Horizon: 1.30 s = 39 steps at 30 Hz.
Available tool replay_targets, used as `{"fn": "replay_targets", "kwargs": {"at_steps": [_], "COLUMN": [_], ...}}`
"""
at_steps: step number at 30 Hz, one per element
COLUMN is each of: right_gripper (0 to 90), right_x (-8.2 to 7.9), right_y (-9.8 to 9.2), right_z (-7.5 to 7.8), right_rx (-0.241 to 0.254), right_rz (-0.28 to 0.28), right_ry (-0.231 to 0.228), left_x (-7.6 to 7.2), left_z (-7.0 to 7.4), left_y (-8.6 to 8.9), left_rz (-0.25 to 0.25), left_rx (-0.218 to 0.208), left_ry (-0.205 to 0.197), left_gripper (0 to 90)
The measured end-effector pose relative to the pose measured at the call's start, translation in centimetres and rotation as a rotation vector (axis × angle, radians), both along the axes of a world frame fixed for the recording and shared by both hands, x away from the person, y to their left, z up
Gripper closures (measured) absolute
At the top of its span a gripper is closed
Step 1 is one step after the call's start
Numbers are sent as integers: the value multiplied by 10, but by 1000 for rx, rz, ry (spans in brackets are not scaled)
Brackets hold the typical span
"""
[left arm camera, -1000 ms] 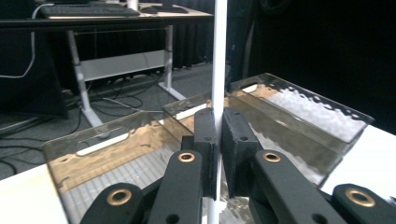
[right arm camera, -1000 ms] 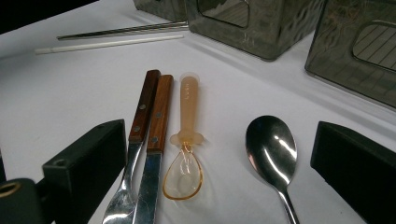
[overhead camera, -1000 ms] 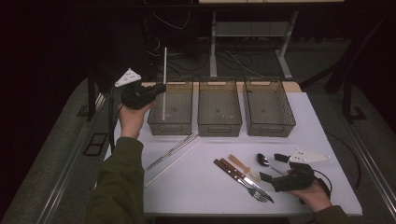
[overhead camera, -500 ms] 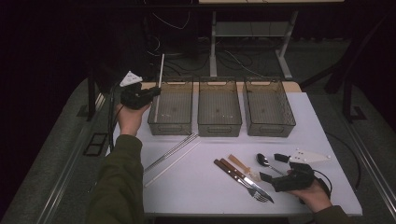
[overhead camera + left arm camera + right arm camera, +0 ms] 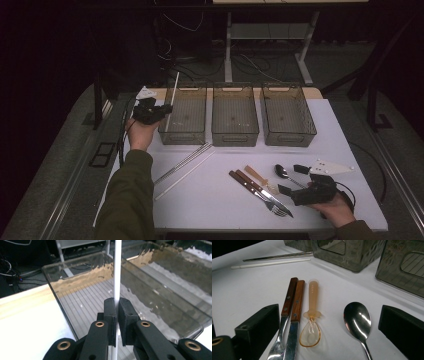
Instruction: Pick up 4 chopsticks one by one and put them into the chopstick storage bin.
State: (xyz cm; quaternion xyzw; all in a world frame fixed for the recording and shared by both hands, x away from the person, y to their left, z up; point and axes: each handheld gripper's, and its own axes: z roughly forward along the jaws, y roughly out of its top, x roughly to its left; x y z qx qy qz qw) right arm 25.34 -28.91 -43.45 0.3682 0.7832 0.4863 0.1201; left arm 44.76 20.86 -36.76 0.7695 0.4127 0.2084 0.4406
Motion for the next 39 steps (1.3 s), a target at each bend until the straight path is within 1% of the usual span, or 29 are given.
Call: {"fn": "replay_targets", "kwargs": {"at_steps": [2, 4, 8, 9, 10, 12, 15, 16, 18, 20, 24, 29, 34, 35, 37, 39], "right_gripper": [39, 39, 39, 39, 39, 39, 39, 39, 39, 39, 39, 38, 39, 39, 39, 39], "right_x": [0, 0, 0, 0, 0, 0, -1, -1, -1, -1, -1, -1, -1, -1, -1, -1], "right_y": [0, 0, 0, 0, 0, 0, 0, 0, -1, -1, -1, -1, 0, 0, 0, 0], "right_z": [0, 0, 0, 0, 0, 0, 0, 1, 1, 1, 1, 1, 2, 2, 2, 2], "right_rx": [1, 1, 2, 2, 2, 2, 6, 6, 7, 9, 12, 15, 18, 18, 17, 18], "right_rz": [-1, 0, -1, -1, 0, -1, -3, -3, -4, -4, 0, 1, 3, 3, 4, 4], "right_ry": [-1, -2, -2, 0, -1, -2, -2, -1, 0, 0, -3, -4, -3, -4, -4, -5], "left_x": [0, 1, 3, 4, 4, 6, 10, 12, 15, 18, 25, 32, 36, 37, 39, 40], "left_z": [-3, -5, -7, -7, -7, -9, -11, -12, -13, -13, -15, -17, -20, -21, -21, -21], "left_y": [-1, -1, -4, -6, -6, -8, -11, -12, -17, -21, -31, -39, -45, -46, -48, -49], "left_rz": [-1, -2, -2, 0, -1, 5, 11, 9, 15, 17, 20, 16, 27, 31, 35, 39], "left_rx": [-3, -7, 4, 1, 7, -3, -2, 12, 22, 49, 92, 145, 168, 182, 195, 196], "left_ry": [7, 6, 10, 8, 13, 18, 29, 36, 49, 64, 89, 117, 144, 150, 159, 171], "left_gripper": [848, 848, 847, 847, 846, 846, 844, 844, 844, 843, 843, 842, 840, 839, 837, 829]}}
